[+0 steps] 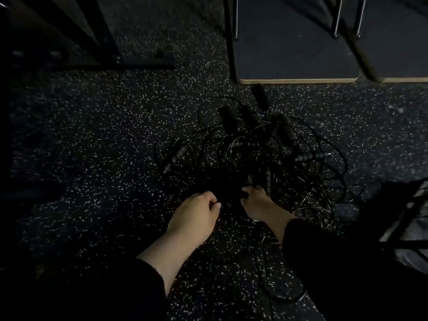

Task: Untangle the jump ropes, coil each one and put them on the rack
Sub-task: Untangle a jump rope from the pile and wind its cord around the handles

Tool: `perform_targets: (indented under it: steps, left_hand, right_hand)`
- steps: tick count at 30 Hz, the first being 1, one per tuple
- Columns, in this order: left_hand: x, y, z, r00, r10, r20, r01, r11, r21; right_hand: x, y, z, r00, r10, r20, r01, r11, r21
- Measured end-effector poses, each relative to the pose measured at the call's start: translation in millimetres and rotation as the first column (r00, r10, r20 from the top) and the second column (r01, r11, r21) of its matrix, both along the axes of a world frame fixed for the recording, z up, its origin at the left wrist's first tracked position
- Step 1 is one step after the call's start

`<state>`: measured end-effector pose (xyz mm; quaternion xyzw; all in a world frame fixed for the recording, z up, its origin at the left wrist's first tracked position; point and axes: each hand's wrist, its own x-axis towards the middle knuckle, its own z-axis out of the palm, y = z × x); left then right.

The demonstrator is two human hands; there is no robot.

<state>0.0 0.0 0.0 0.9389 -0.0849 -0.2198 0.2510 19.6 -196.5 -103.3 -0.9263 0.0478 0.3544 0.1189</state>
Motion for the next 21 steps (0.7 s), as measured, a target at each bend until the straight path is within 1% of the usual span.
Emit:
perform_targets:
  steps: [1,2,4,6,7,8,10,11,12,13,14,15,19,21]
  left_hand:
    - [0,1,-5,1.0,0.004,-0.003,-0.004,1.0,-0.006]
    - [1,2,-7,1.0,0.014,-0.004,-0.014,1.0,-0.001]
    - [-1,5,-9,1.0,-0.011,-0.009,0.011,1.0,0.01]
    - [-1,8,-13,1.0,-0.014,-0.017,0.014,1.0,0.012]
    - [1,9,-12,1.0,-0.002,-0.013,0.002,1.0,0.006]
    - [2,9,-9,1.0,0.013,-0.007,-0.013,1.0,0.001]
    - [3,6,-3,0.999,0.042,-0.001,-0.042,0.998,-0.045]
    - [4,3,2,0.998,0.058,-0.003,-0.058,0.995,-0.075]
    - [4,-2,9,0.997,0.075,-0.012,-0.075,0.991,-0.107]
    - [4,-7,16,0.995,0.096,-0.036,-0.1,0.985,-0.142]
    - [3,-12,25,0.989,0.126,-0.072,-0.137,0.973,-0.187]
    - [1,-18,35,0.979,0.161,-0.122,-0.186,0.954,-0.237]
    - [-14,-33,77,0.896,0.278,-0.347,-0.406,0.828,-0.386]
    - [-27,-38,94,0.86,0.294,-0.418,-0.475,0.763,-0.439]
  right_hand:
    - [5,1,-6,1.0,-0.003,-0.027,0.003,1.0,-0.002]
    - [11,1,-10,0.998,-0.063,-0.008,0.063,0.997,0.035]
    - [15,0,-13,0.971,-0.237,-0.029,0.239,0.964,0.117]
    - [10,-2,-17,0.931,-0.356,0.078,0.338,0.924,0.179]
    - [7,-2,-16,0.868,-0.465,0.174,0.42,0.875,0.241]
    - [0,-2,-11,0.776,-0.557,0.297,0.478,0.825,0.3]
    - [-15,6,8,0.657,-0.633,0.41,0.516,0.774,0.368]
    - [-24,12,19,0.613,-0.699,0.369,0.527,0.709,0.468]
    - [-32,20,34,0.574,-0.778,0.255,0.53,0.59,0.609]
    - [-41,28,51,0.546,-0.829,0.12,0.532,0.453,0.716]
    - [-51,34,65,0.54,-0.841,0.025,0.517,0.355,0.779]
    - [-61,39,79,0.561,-0.827,-0.021,0.494,0.314,0.811]
    - [-105,61,137,0.721,-0.69,-0.062,0.389,0.33,0.86]
    - [-121,65,164,0.769,-0.638,-0.047,0.364,0.375,0.853]
